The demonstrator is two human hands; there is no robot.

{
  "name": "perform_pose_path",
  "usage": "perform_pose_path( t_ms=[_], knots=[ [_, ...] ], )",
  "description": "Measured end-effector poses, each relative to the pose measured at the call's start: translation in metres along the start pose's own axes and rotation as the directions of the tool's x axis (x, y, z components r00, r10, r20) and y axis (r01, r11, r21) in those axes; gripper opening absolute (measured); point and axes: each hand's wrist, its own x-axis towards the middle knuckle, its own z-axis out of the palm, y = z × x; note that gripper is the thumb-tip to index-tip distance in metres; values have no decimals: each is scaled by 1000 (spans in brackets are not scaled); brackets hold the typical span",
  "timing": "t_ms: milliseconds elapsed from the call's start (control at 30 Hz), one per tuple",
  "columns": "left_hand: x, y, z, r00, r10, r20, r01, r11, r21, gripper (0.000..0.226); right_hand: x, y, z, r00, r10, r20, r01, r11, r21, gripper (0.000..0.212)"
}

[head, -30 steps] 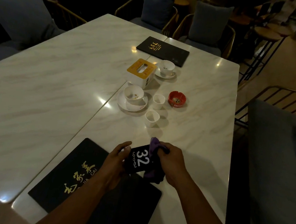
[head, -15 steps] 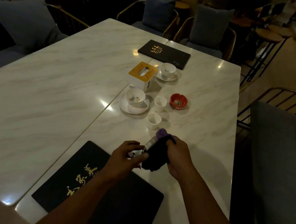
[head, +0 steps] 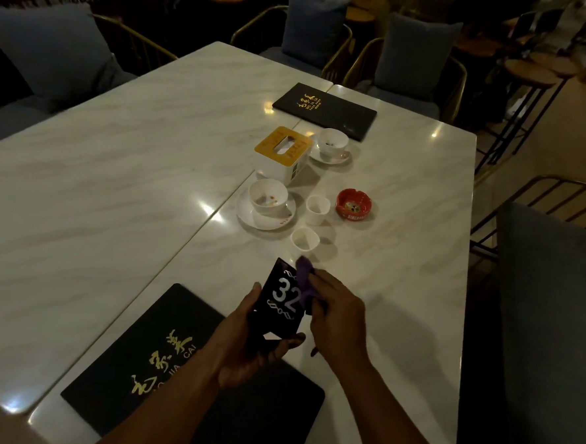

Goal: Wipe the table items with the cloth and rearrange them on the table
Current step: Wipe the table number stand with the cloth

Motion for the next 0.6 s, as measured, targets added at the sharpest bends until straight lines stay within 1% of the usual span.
perform_pose_path(
  t_ms=[67, 100, 167, 200, 233, 267, 333, 367, 433, 533, 600],
  knots=[
    [1, -1, 1, 1000, 19, -4, -19, 999, 31, 60, 2, -15, 6, 998, -24, 62, 23, 1000, 13, 43],
    [1, -1, 1, 999, 36, -7, -35, 998, 48, 60, 1, -24, 9, 989, -47, 137, 41, 998, 47, 43],
    [0, -3, -2, 998, 63, -2, -63, 998, 22, 61, -2, -36, 14, 939, -145, 311, 123, 988, 89, 45],
    [0, -3, -5, 998, 61, 5, -61, 998, -10, 63, -1, -38, 15, 911, -208, 356, 186, 978, 96, 46],
    [-1, -4, -6, 998, 55, 24, -54, 998, -39, 63, 2, -35, 14, 901, -232, 367, 211, 973, 98, 46],
    [-2, -4, -7, 998, 48, 46, -45, 997, -68, 62, 6, -30, 11, 913, -224, 341, 200, 974, 103, 45],
    [-2, -5, -11, 998, 37, 57, -30, 993, -115, 62, 12, -18, 5, 966, -123, 229, 105, 991, 88, 44],
    [-2, -5, -11, 998, 38, 48, -32, 993, -113, 63, 11, -14, 4, 983, -93, 158, 85, 995, 54, 46],
    [1, -4, -11, 998, 58, 21, -57, 996, -64, 64, 5, -9, 6, 993, -77, 90, 76, 997, 8, 49],
    [6, -2, -12, 991, 129, -41, -128, 991, 31, 59, -15, -9, 15, 993, -45, 113, 42, 999, 29, 52],
    [8, 0, -13, 984, 156, -82, -146, 982, 119, 56, -27, -9, 17, 989, -17, 148, 7, 998, 70, 53]
  ],
)
